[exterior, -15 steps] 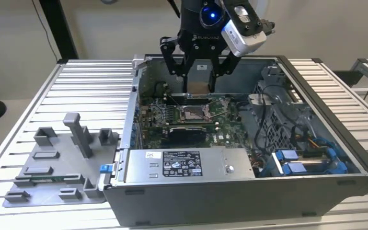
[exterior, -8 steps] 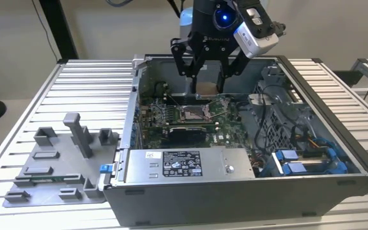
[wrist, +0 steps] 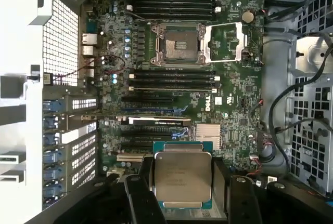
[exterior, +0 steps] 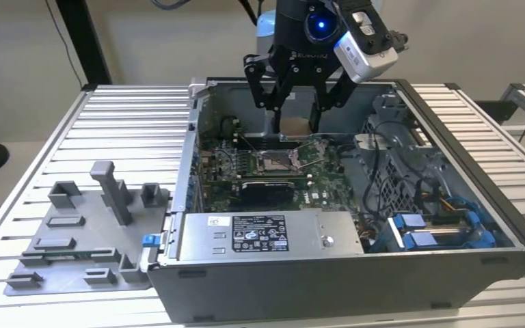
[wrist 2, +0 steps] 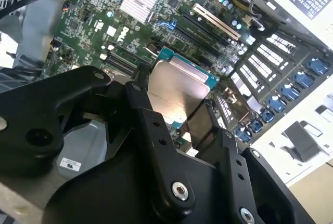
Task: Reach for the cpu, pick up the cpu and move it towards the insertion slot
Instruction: 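Pick up the cpu and move it towards the insertion slot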
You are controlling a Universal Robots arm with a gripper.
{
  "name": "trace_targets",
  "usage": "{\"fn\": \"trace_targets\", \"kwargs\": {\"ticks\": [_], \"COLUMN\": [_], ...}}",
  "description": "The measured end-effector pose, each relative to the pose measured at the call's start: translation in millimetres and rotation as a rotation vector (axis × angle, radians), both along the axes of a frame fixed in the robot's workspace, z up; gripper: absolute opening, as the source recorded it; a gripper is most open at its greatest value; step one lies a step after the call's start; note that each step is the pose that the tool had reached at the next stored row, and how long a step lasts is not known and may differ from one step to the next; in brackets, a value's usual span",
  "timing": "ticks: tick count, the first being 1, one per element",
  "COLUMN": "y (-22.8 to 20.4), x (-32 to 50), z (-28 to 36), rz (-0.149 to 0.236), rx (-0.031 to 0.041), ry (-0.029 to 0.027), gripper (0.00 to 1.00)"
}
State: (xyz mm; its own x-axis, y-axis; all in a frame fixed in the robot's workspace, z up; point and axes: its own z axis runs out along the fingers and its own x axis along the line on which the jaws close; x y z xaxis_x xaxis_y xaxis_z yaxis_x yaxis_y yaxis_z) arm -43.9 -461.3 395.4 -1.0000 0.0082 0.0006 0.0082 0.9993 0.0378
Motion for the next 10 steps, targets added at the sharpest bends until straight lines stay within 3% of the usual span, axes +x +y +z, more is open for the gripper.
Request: {"fn": "trace_targets", "kwargs": {"ticks": [5, 10], "y": [1.0, 7.1], "x": [0.1, 0.0], "z": [-0.1, -0.6], "rz": [0.0, 0.0], "rx": [-0.0001, 0.0], "ry": [0.0, 0.0], "gripper": [0.0, 0.0]}}
